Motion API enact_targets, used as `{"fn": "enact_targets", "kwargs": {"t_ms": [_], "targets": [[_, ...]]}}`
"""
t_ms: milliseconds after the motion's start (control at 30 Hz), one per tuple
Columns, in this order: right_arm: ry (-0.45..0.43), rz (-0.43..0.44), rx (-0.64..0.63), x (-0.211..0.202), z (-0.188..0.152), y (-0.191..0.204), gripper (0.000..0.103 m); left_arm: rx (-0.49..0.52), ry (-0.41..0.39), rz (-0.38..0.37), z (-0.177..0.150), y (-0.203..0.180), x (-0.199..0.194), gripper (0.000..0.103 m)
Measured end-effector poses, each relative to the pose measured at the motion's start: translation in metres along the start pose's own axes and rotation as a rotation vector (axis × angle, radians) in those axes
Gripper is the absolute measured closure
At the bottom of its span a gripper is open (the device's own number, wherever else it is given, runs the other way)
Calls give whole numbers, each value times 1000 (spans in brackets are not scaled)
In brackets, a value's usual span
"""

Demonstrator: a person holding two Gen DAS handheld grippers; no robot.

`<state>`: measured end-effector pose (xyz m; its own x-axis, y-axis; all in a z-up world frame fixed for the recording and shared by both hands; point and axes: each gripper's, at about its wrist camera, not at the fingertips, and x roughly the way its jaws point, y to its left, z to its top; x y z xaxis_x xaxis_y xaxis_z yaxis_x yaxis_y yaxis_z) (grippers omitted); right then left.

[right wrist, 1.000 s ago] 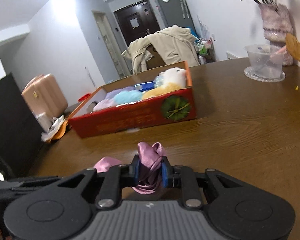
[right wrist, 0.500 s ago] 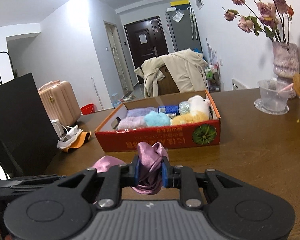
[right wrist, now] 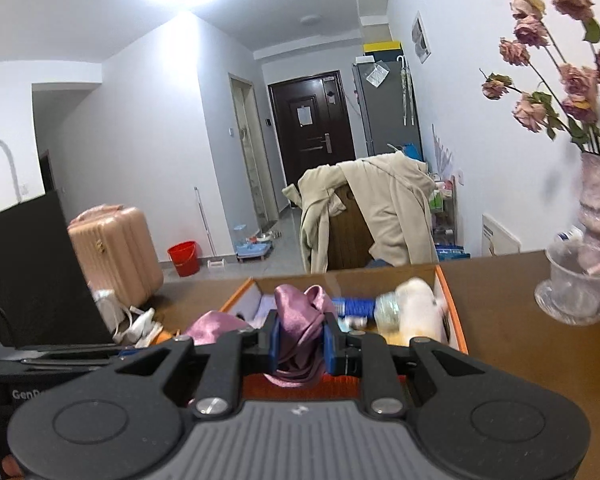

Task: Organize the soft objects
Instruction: 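Carry the pink bow into the box and open both grippers, then withdraw both grippers from the box back over the table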

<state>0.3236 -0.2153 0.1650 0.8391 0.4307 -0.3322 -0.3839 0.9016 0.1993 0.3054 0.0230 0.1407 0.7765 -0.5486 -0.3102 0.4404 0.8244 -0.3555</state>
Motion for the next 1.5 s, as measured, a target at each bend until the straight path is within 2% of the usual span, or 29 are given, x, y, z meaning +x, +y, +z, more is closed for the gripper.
{"fn": "enact_targets", "kwargs": {"t_ms": [133,333,500,600,667,733,867,933,1000,1067,1133,1267,1400,1467,1500], "targets": [[1,-6,19,38,16,-11,83,-49,2,1,20,26,31,86],[41,-29,76,90,17,-33,83,-112,33,10,26,61,74,86],[125,-41,133,130,1,-51,83,-170,91,41,8,94,110,86],[194,-68,122,152,-20,-54,83,-181,161,126,-7,109,133,86],[212,-75,101,160,-33,-54,82,-160,145,134,-11,111,134,85],[209,-96,48,160,-37,-47,82,-169,145,139,-11,112,134,82],[271,-126,-72,157,-36,-29,82,-137,141,181,-12,105,136,75],[306,-92,-37,156,-37,-34,80,-121,141,231,-10,99,133,57],[311,-59,28,153,-36,-42,77,-123,124,245,-7,96,124,54],[307,-52,54,148,-33,-45,70,-129,114,245,-2,93,113,53],[271,-56,49,133,-25,-42,62,-105,99,259,2,87,100,51],[187,-70,13,98,-3,-32,54,-71,61,269,14,72,73,46],[112,-92,-19,59,14,-23,46,-25,43,252,20,53,44,32],[69,-101,-37,37,18,-18,36,10,35,279,15,44,28,29],[48,-110,-47,27,19,-15,24,28,28,300,11,39,20,25]]}}
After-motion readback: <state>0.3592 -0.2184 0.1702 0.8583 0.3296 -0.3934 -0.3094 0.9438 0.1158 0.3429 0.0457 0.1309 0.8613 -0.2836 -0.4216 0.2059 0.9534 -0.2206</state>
